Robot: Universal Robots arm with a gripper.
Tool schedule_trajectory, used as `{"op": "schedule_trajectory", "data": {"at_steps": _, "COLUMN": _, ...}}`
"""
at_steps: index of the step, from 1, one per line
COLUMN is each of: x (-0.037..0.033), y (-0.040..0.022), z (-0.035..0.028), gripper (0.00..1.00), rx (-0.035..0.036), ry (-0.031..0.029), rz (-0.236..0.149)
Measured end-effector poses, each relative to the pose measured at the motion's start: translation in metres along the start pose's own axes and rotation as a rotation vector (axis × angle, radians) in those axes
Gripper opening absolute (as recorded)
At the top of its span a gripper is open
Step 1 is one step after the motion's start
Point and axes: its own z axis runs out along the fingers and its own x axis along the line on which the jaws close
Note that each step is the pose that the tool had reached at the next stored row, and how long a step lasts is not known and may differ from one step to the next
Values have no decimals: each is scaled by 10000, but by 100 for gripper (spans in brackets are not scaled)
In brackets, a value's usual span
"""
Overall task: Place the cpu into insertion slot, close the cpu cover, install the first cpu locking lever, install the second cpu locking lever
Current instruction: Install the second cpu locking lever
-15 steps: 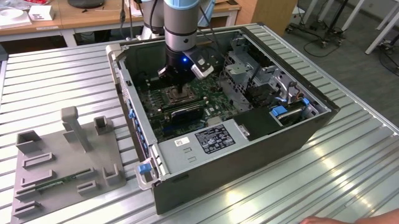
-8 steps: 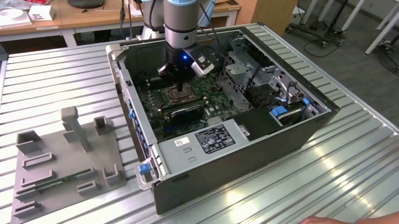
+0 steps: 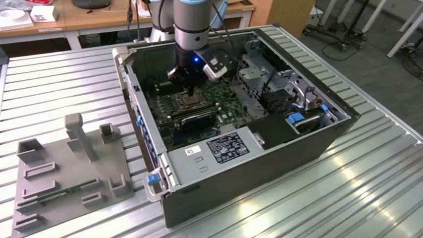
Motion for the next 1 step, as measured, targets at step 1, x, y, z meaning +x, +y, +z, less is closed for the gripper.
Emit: {"op": "schedule_trajectory", "data": {"at_steps": 1, "x": 0, "y": 0, "z": -1, "gripper": 11, "rx": 0, "ry": 1, "rz": 0}}
